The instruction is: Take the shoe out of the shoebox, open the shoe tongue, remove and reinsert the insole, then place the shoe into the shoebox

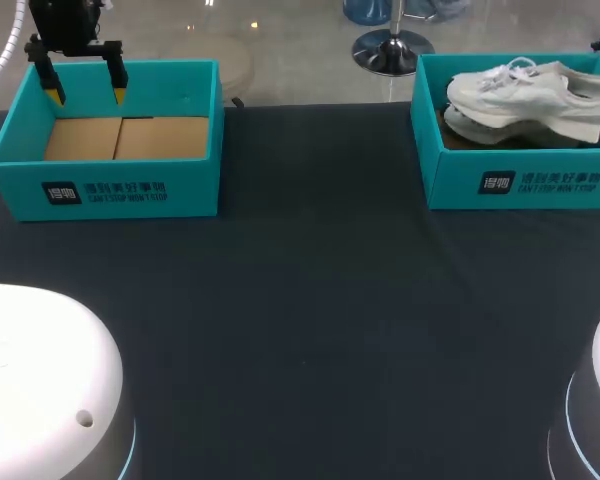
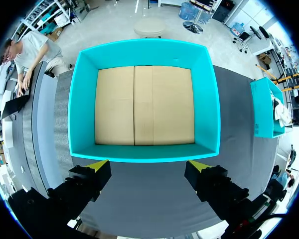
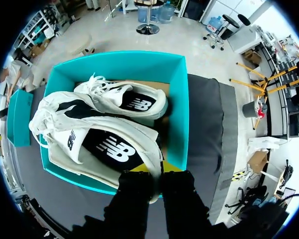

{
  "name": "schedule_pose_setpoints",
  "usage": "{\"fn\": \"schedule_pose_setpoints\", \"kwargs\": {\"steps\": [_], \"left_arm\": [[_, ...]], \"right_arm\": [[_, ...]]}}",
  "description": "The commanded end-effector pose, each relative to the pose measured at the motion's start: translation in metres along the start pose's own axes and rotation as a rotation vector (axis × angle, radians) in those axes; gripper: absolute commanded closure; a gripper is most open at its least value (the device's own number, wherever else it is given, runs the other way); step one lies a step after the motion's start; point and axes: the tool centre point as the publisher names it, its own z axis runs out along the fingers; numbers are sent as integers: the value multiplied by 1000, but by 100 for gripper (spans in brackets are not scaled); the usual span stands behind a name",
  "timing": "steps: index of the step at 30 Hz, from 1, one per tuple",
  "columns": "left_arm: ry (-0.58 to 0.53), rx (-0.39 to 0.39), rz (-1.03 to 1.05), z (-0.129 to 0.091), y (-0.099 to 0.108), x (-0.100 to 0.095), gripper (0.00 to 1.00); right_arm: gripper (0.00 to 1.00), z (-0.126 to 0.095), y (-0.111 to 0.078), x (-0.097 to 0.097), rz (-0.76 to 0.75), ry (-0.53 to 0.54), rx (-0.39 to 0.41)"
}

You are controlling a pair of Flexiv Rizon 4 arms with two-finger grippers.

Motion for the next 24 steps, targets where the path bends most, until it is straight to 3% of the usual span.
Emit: {"fn": "schedule_pose_setpoints", "kwargs": {"steps": [1,12,24], "left_arm": [[0,0,0,0,0,0,0],[0,0,0,0,0,0,0],[0,0,0,0,0,0,0]], "right_arm": [[100,-42,-3,-6,-26,-16,-1],[100,-106,-12,-14,-124,-91,-4],[100,-113,-13,-13,-166,-105,12]]}}
